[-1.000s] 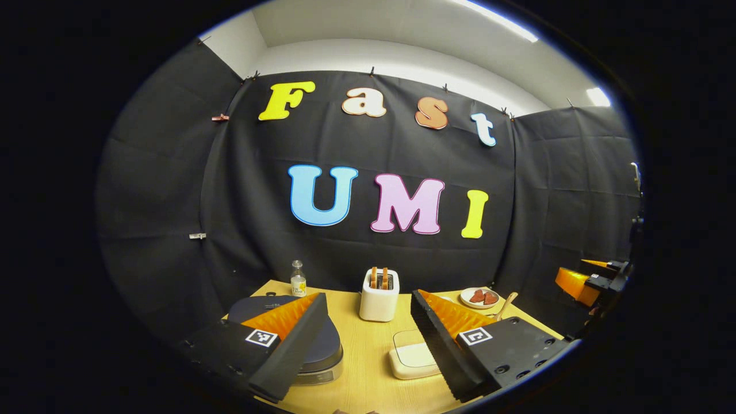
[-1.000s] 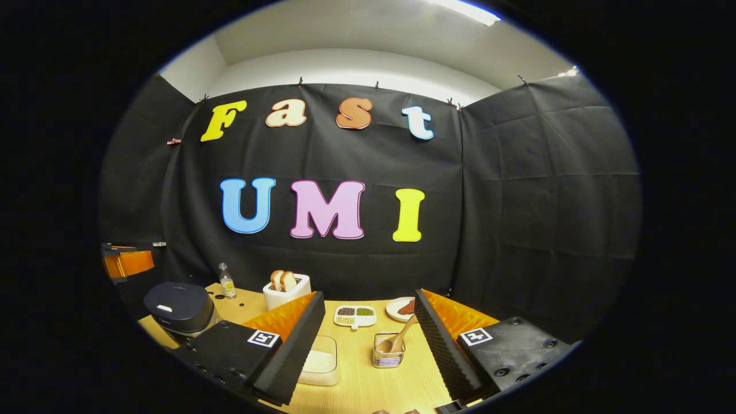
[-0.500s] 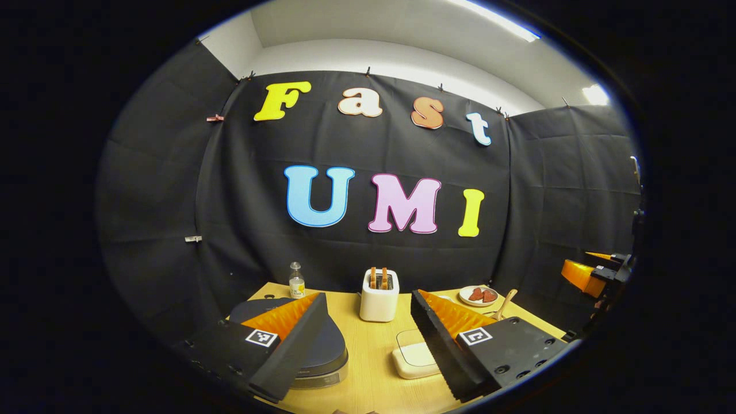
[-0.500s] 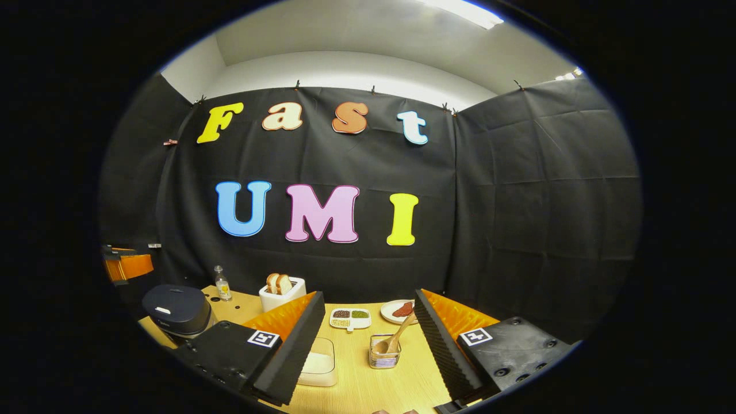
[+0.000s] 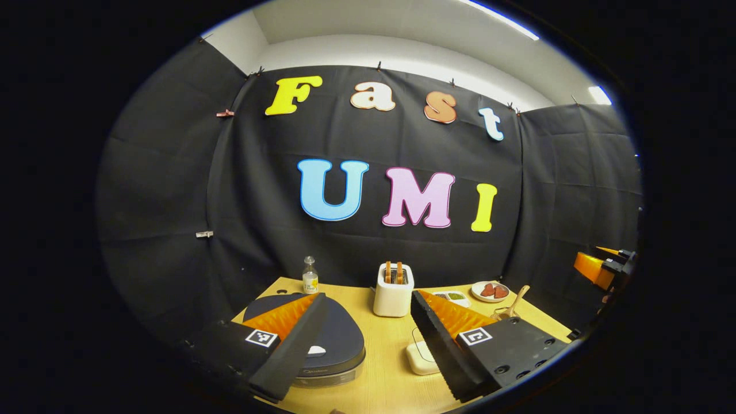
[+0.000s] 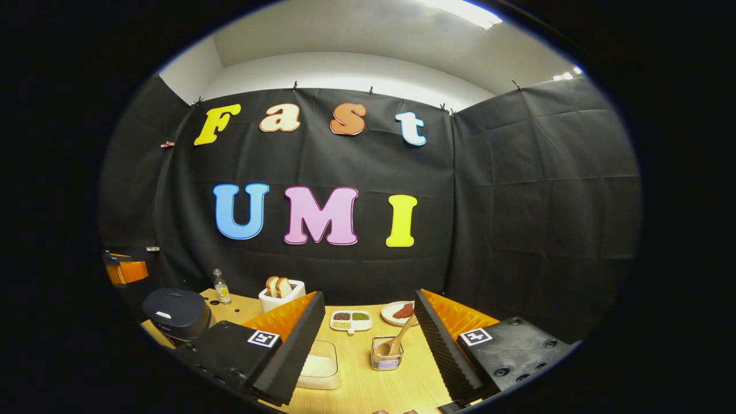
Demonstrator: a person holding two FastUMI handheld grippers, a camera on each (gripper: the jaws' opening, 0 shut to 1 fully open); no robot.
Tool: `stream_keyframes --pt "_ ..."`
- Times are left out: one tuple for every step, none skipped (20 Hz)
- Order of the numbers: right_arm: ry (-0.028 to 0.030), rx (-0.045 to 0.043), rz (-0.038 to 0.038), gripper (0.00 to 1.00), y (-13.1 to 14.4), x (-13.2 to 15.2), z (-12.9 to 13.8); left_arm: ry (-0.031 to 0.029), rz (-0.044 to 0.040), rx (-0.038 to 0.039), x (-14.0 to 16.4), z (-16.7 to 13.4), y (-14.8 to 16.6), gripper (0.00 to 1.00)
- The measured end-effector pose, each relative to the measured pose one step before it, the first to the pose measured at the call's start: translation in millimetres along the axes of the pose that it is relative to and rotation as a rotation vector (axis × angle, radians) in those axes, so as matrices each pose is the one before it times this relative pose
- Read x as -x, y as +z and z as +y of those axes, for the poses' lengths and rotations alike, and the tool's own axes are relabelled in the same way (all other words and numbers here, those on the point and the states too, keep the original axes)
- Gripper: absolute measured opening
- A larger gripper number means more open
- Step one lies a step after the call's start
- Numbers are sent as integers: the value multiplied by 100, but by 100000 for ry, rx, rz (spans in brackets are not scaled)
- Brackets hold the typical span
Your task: Close the left gripper, press the button to open the rice cooker; take a wooden spoon from the chopstick holder with the right hand, scoop a spoonful of rice and pour it into the rice cooker, then put the wooden spoon back into the chopstick holder.
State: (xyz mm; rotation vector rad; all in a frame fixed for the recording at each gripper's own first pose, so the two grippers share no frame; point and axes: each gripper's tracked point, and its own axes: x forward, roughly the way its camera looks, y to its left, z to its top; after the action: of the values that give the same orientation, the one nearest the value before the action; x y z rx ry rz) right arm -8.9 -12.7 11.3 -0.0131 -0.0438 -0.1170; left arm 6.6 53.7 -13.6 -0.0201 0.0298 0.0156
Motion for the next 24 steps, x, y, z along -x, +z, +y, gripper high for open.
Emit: stream_keyframes --pt "410 -62 832 98 -506 -263 11 1215 1069 250 -44 390 -96 98" --pt "500 21 919 98 -363 -275 12 1408 1054 230 -151 406 -188 98" --pt "496 104 1431 98 -427 -326 -51 1001 1535 158 -225 270 -151 96" --pt "713 152 995 98 -377 -258 -56 645 1440 -143 -239 211 -384 93" --pt "298 191 233 98 -23 -314 -137 313 1175 -330 -265 171 -171 87" --pt "133 192 501 98 -117 -349 -273 -51 1798 24 -384 89 -216 84" --pt "438 -152 668 98 -300 -411 -123 -385 2020 667 -366 106 -299 76" --pt "443 -332 649 98 -311 -312 -129 73 1571 912 -388 244 -480 76" --pt "352 -182 620 98 -289 -314 -245 247 1756 1034 -457 353 -287 65" --pt "230 -27 925 98 -318 -487 -256 716 2485 1319 -312 445 -726 63" --pt "296 -158 898 98 -330 -298 -214 1397 1857 1463 -345 659 -432 54" --pt "125 -336 632 98 -249 -234 -328 1706 1775 1685 -398 715 -558 49" --pt "259 -325 652 98 -177 -355 -243 1548 2800 1747 -460 651 -721 39" --pt "221 -161 659 98 -259 -340 -185 876 2289 1579 -280 525 -767 29" --pt "207 88 513 98 -185 -358 -230 1434 2017 1067 -276 624 -520 19" --pt "236 253 427 98 -243 -323 -219 3064 2566 438 -499 1081 -862 7" --pt "265 299 524 98 -190 -349 -124 918 2346 677 -648 655 -850 13" --pt "418 88 491 98 -99 -305 -36 -544 2587 1020 -437 -83 -544 7" --pt "381 -1 503 98 -195 -310 -76 -116 2340 940 -453 56 -426 6" --pt "324 -69 453 98 -186 -311 -88 767 1700 888 -704 335 -575 6" --pt "404 -26 420 98 -97 -321 20 460 1862 810 -691 141 -445 6" --pt "339 -43 491 98 -160 -295 6 636 1431 110 -506 129 -562 6" --pt "343 -193 349 98 -116 -258 -6 740 1054 -337 -651 85 -185 6" --pt "270 -261 408 98 -162 -375 -96 677 1879 -288 -575 129 -589 6"
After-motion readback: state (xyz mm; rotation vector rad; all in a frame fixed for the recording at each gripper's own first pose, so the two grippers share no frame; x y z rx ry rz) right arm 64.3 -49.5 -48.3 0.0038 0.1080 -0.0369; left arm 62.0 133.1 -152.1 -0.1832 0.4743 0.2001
